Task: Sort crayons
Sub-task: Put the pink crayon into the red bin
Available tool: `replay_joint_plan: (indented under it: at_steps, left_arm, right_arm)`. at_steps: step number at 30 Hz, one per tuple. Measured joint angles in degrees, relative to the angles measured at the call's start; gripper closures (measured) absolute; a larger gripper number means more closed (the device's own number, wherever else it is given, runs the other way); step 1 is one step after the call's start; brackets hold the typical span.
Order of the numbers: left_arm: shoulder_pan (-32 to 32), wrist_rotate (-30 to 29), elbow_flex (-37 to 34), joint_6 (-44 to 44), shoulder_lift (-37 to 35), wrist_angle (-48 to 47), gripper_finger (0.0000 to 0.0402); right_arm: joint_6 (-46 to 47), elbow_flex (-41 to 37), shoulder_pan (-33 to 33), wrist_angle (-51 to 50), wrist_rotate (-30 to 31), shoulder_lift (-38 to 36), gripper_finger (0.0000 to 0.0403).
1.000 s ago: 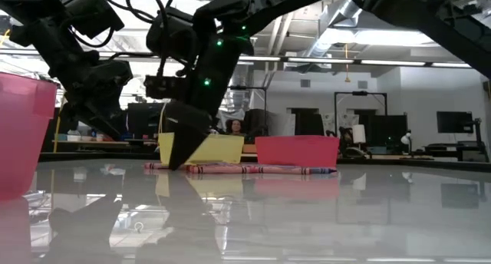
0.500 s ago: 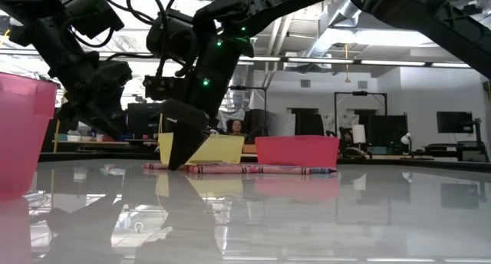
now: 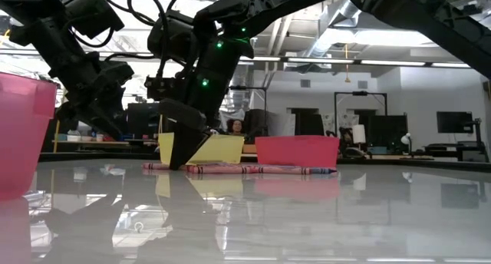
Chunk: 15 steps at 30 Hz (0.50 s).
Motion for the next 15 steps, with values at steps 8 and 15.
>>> replay_joint_plan:
  at_steps: [8,15]
  left_arm:
    - [-0.02,0.00,0.00,0.00,0.00,-0.20,0.0269]
    - [0.00,0.02,0.00,0.00,0.00,-0.17,0.0269]
  right_arm:
    - [0.07,2.96,-0.15,-3.98,-0.30,-0.11,0.0361]
    - [-0.39,8.91,-0.59,-11.24,-0.30,-0.76,0.0361]
